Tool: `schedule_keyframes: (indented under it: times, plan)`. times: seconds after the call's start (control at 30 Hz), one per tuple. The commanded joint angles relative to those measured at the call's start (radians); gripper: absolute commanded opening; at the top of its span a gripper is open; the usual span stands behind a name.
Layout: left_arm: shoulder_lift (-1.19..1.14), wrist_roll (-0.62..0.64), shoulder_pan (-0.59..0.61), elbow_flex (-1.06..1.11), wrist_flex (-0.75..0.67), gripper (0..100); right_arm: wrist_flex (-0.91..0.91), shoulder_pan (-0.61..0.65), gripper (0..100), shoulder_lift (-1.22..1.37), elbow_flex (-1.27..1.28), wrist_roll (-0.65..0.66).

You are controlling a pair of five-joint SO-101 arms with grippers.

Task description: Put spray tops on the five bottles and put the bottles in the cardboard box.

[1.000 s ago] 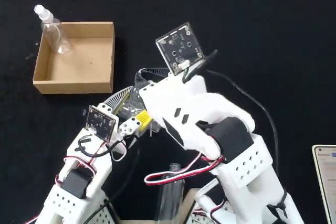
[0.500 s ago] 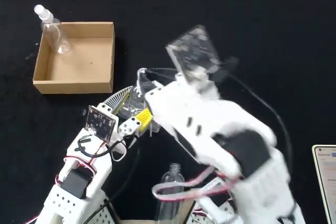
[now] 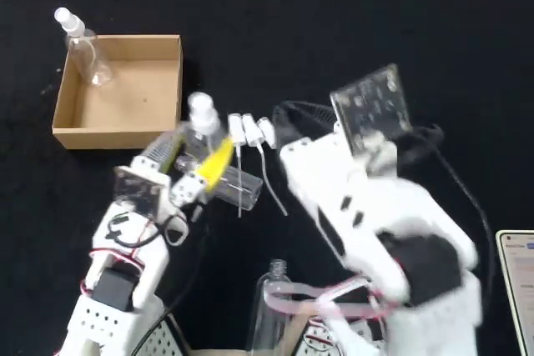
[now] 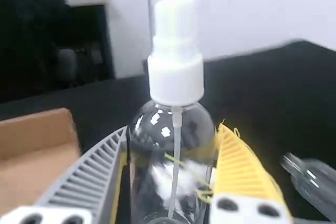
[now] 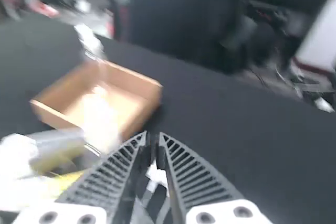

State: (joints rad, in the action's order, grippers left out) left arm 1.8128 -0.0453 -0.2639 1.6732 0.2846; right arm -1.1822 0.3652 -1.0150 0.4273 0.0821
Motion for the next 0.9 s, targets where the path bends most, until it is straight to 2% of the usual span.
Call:
schedule_keyframes:
  times: [0.0,0.1,0.2,0.3,0.5,0.6,0.87]
  plan:
    - [0.011,0.012,0.137,-0.016,-0.167,17,0.203,-0.066,2.6,-0.033,0.237,0.014]
    - [0.005,0.063,0.202,-0.039,-0.232,17,0.423,-0.069,2.5,-0.051,0.481,0.012]
    - [0.003,0.091,0.260,-0.093,-0.219,17,0.644,-0.068,2.2,-0.067,0.691,-0.031]
    - [0.003,0.086,0.292,-0.136,-0.221,17,0.787,-0.072,2.2,-0.077,0.817,-0.089]
    - [-0.009,0.048,0.300,-0.186,-0.229,17,0.856,-0.071,2.5,-0.073,0.889,-0.106]
    - [-0.091,0.044,0.298,-0.243,-0.230,17,0.911,-0.072,2.3,-0.073,0.928,-0.106]
    - [-0.608,0.044,0.305,-0.492,-0.384,17,1.069,-0.069,2.2,-0.073,1.029,-0.104]
